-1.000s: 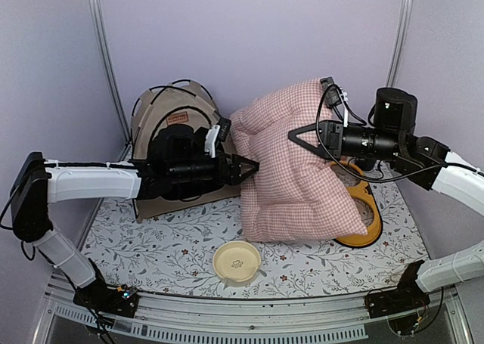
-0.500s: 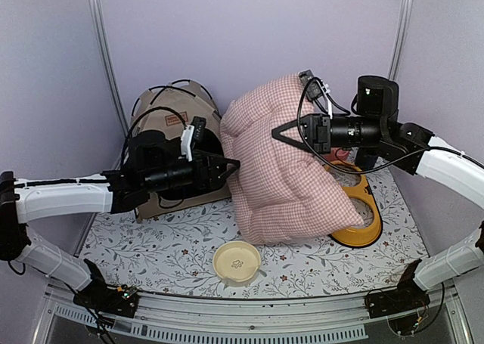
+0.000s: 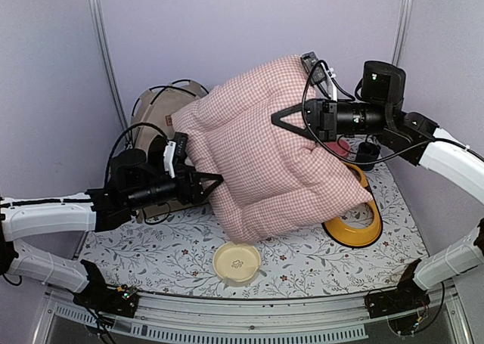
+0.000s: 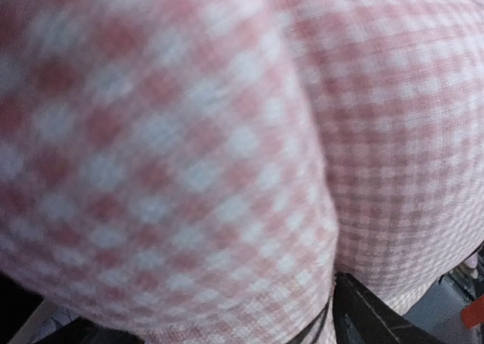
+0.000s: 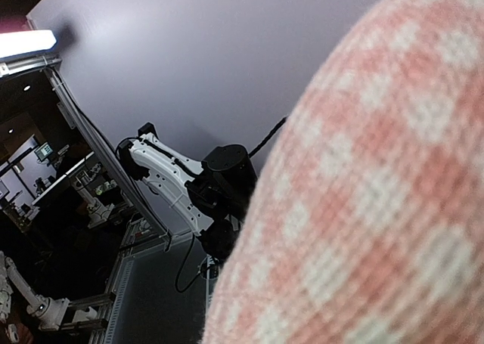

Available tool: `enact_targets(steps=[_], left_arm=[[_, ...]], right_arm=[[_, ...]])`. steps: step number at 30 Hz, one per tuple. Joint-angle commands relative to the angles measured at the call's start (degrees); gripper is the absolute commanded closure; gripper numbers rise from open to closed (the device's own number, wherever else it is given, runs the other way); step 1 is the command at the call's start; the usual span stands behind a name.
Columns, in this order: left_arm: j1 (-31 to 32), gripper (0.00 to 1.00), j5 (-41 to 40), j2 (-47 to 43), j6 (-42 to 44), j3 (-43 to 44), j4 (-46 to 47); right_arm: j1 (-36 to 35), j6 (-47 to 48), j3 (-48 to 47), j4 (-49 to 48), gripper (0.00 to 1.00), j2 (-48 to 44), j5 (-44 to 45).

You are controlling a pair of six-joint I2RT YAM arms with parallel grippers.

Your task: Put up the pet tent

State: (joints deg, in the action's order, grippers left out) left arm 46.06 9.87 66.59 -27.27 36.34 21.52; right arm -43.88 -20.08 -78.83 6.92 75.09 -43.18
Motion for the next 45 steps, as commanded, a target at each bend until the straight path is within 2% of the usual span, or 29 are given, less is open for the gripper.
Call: enact_targets(steps=[1, 4, 5, 7, 9, 11, 14, 19, 22, 27, 33, 37, 39, 41, 45], left_arm=[[0.36, 0.31, 1.63, -1.95, 0.15, -0.57, 2.61], [0.35, 0.7, 1.24, -3.56, 0.56, -0.44, 0.92], [0.4, 0.79, 0.95, -4.45, 0.55, -0.46, 0.06], [0.43, 0.9, 0.0, -6.31, 0.72, -0.48, -1.74], [0.41, 0.95, -1.47, -8.34, 0.79, -0.05, -4.51], [0.38, 0.96, -3.44, -10.14, 0.7, 0.78, -8.75], [0.38, 0.96, -6.5, -11.33, -0.09, 2.84, -15.92], [-0.07, 0.95, -10.88, -9.92, -2.95, 5.28, -25.67], [-2.38, 0.95, -10.52, -6.92, -5.13, 6.29, -28.94], [-7.46, 0.91, -7.18, -3.1, -6.72, 5.32, -27.94], [-10.88, 0.85, -3.16, 4.45, -4.15, 7.24, -21.76], [-10.42, 0.85, 3.78, 9.68, -3.17, 11.42, -19.28], [-10.15, 0.84, 4.64, 11.07, -2.77, 12.29, -18.67], [-10.13, 0.82, 3.76, 11.78, -2.47, 12.84, -18.83], [-11.71, 0.79, -2.97, 11.42, -3.26, 12.55, -21.5]], right_arm=[[-0.29, -0.6, -0.99, -3.7, 1.0, 2.47, 2.31], [-0.37, -1.86, 0.22, -5.21, 1.0, 5.11, 4.2], [-0.52, -2.52, 0.84, -5.81, 1.0, 5.85, 5.61], [-1.07, -3.1, 1.21, -4.93, 1.0, 7.6, 11.72], [-1.96, -2.8, 0.26, -2.84, 1.0, 10.41, 16.95], [-3.79, -1.8, -1.31, -0.78, 1.0, 13.68, 22.71], [-7.37, -0.63, -4.3, 0.87, 1.0, 19.44, 26.67], [-11.38, -2.31, -10.86, 2.84, 1.0, 29.8, 25.42], [-12.99, -3.57, -14.81, 3.94, 1.0, 34.29, 24.76], [-14.63, -4.39, -19.25, 4.86, 1.0, 39.29, 25.55], [-14.93, -5.13, -25.8, 10.05, 1.0, 43.68, 33.26], [-15.03, -5.41, -24.04, 10.05, 1.0, 41.58, 36.29], [-15.1, -5.41, -21.77, 9.21, 1.0, 39.73, 37.47], [-15.1, -5.57, -19.45, 8.22, 1.0, 38.12, 37.99], [-15.1, -5.68, -19.27, 7.73, 1.0, 38.46, 37.26]])
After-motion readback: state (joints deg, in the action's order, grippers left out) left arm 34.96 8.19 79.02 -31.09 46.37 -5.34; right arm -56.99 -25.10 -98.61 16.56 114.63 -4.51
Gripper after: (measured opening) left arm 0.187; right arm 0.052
